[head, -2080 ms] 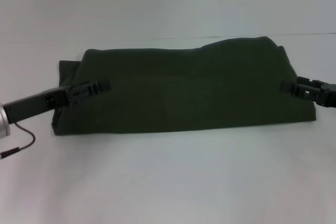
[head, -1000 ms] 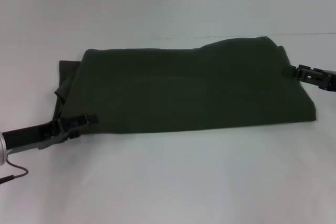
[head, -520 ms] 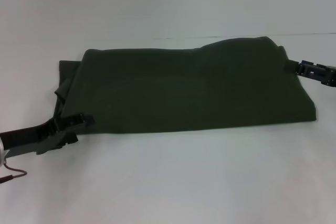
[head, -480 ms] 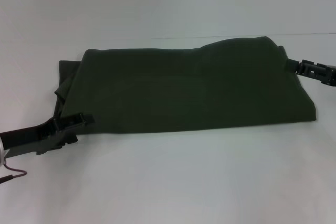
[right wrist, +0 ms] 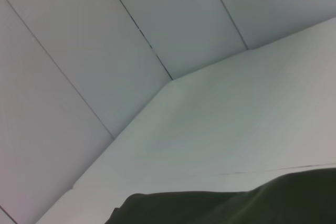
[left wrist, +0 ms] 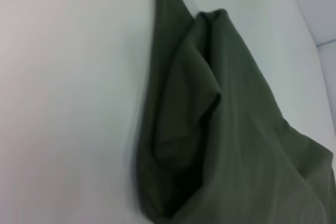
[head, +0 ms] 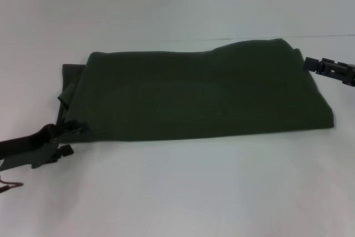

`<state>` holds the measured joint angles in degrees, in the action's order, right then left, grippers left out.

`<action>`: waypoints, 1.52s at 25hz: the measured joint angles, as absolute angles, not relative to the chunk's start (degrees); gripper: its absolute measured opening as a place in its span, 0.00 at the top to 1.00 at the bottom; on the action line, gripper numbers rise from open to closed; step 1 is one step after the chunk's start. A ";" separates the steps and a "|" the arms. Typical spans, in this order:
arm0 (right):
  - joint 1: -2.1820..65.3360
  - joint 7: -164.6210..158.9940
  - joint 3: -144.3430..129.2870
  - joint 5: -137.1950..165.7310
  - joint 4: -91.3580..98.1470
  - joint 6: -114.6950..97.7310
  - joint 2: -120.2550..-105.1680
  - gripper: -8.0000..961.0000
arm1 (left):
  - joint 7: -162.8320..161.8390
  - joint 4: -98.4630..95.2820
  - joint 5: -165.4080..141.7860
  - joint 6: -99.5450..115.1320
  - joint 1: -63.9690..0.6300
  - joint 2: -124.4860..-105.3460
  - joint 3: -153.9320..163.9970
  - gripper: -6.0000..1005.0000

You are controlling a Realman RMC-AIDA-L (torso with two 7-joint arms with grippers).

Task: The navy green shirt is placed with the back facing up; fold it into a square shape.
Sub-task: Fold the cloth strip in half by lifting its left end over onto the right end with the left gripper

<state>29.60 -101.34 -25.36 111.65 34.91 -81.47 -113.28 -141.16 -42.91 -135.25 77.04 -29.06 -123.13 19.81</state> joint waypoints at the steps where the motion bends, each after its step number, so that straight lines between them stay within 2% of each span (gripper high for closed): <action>1: 29.70 -101.33 -25.34 111.62 34.91 -81.47 -113.28 0.05 | -141.42 -42.90 -135.35 76.71 -28.97 -123.13 19.70 0.13; 38: 30.02 -101.33 -24.45 110.90 34.89 -81.65 -113.42 0.05 | -141.18 -40.05 -136.43 72.10 -31.25 -122.21 19.43 0.13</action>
<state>30.02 -101.34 -24.45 110.90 34.89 -81.65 -113.42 -141.18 -40.05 -136.43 72.10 -31.25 -122.21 19.43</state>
